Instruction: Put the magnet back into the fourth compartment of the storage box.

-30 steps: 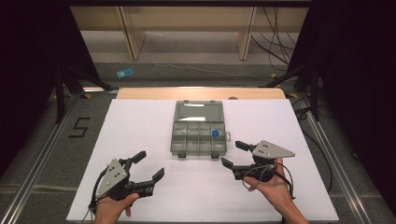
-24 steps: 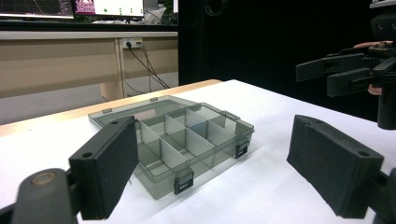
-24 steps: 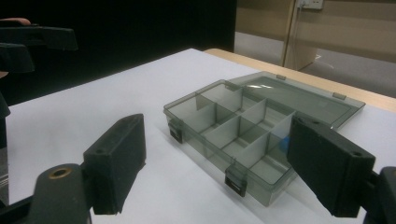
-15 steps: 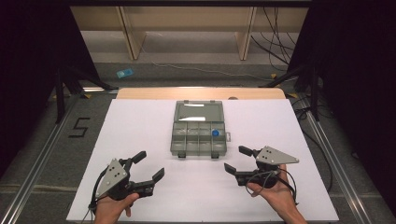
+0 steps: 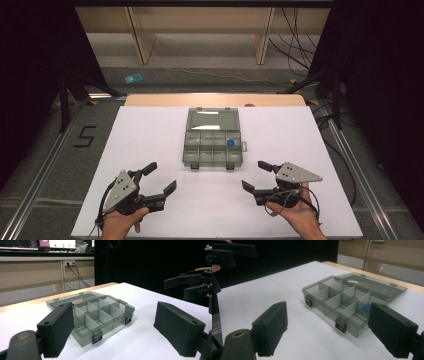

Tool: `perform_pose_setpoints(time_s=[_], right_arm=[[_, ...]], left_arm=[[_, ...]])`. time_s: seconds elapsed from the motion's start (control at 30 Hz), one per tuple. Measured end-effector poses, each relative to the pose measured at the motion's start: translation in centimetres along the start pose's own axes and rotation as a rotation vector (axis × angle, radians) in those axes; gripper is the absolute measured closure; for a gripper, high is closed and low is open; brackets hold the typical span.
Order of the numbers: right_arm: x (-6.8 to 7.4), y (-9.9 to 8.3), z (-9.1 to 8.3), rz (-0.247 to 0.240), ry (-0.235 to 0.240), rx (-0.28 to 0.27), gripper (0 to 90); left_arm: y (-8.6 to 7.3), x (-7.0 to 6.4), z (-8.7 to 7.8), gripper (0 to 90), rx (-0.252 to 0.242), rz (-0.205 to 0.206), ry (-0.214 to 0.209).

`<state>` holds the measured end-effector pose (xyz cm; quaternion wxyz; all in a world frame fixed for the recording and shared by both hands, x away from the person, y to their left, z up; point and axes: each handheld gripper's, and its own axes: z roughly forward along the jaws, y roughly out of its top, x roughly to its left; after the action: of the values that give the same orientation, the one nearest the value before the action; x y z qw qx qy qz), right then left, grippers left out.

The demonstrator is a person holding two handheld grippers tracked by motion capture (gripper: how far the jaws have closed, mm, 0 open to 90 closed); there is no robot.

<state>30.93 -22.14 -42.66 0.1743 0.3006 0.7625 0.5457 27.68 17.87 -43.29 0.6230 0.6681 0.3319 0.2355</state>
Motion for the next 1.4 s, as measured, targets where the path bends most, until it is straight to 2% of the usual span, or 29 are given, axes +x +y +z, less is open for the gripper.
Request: perform_pose_setpoints(time_s=[0.1,0.2,0.33,0.37,0.4,0.5,0.53,0.6,0.63,0.83,0.87,0.9,0.93,0.97,1.17,1.27,1.33,1.4], right_arm=[[0.0,-0.1,-0.1,-0.014,-0.003,-0.015,16.8],[0.1,-0.1,-0.3,0.001,-0.006,-0.014,16.7],[0.2,-0.3,-0.4,-0.005,-0.008,-0.021,16.5],[0.2,-0.3,-0.5,-0.01,-0.006,-0.02,16.5],[0.3,-0.4,-0.5,0.004,0.006,-0.016,16.5],[0.3,-0.5,-0.6,0.001,-0.009,-0.021,16.4],[0.4,-0.6,-0.6,0.01,0.001,-0.023,16.4],[0.3,-0.6,-0.8,-0.004,-0.015,-0.017,16.4],[0.4,-0.7,-1.0,0.014,-0.009,-0.001,16.4],[0.5,-0.9,-1.2,0.008,-0.019,-0.012,16.3],[0.6,-1.0,-1.1,0.022,-0.01,-0.024,16.3],[0.6,-0.9,-1.4,0.017,-0.013,0.0,16.2],[0.6,-0.9,-1.4,0.018,-0.011,0.001,16.2],[0.7,-1.0,-1.4,0.018,-0.02,-0.02,16.2],[0.7,-1.0,-1.9,0.012,-0.027,-0.007,16.1],[0.6,-0.9,-1.9,0.011,-0.024,-0.03,16.0],[0.5,-0.9,-2.0,0.008,-0.035,-0.02,16.0],[0.5,-0.9,-2.1,0.011,-0.041,-0.02,16.0]], left_arm=[[0.0,0.0,0.0,15.6,0.001,0.003,-0.003],[0.0,0.0,0.0,15.7,0.002,0.002,-0.003],[0.0,-0.1,0.0,15.7,0.0,0.002,-0.004],[0.0,-0.1,0.0,15.7,-0.001,0.0,-0.005],[0.0,-0.1,0.0,15.6,0.0,0.002,-0.005],[0.0,-0.2,0.0,15.7,0.002,0.002,-0.007],[0.0,-0.2,0.0,15.7,0.002,0.002,-0.008],[0.0,-0.2,0.0,15.7,-0.002,0.0,-0.01],[-0.1,-0.2,0.0,15.7,-0.008,-0.001,-0.016],[0.0,-0.2,-0.1,15.7,0.002,0.002,-0.008],[0.0,-0.2,-0.1,15.7,0.002,0.003,-0.008],[0.0,-0.2,-0.1,15.6,0.003,0.004,-0.008],[0.0,-0.2,-0.1,15.7,0.005,0.002,-0.007],[-0.1,-0.2,0.0,15.7,-0.007,-0.001,-0.016],[0.0,-0.2,-0.1,15.7,0.004,0.002,-0.007],[0.0,-0.1,-0.1,15.7,0.002,0.001,-0.006],[-0.1,-0.1,0.0,15.7,-0.009,-0.004,-0.015],[0.0,-0.1,-0.1,15.7,0.002,-0.002,-0.006]])
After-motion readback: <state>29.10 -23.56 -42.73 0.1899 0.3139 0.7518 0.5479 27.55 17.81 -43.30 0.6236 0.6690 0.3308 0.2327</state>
